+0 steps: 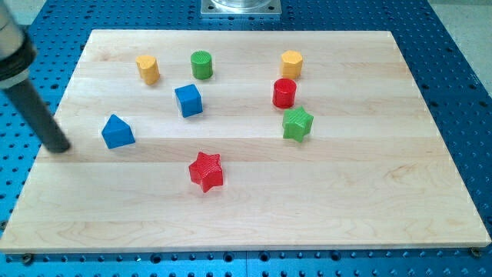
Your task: Place the blue blocks in vertical form
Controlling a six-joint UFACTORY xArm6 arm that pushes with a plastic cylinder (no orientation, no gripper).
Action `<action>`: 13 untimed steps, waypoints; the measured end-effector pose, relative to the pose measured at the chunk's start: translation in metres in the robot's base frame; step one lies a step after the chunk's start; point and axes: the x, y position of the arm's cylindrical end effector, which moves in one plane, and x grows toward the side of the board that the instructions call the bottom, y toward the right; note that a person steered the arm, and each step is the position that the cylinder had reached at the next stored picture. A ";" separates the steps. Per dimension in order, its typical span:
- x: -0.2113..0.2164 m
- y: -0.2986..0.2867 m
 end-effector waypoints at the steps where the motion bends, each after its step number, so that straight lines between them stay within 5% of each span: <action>1: -0.004 0.070; 2: 0.001 0.161; 4: 0.002 0.172; 6: -0.047 0.261; 8: 0.022 0.340; 11: 0.035 0.244; 13: 0.035 0.233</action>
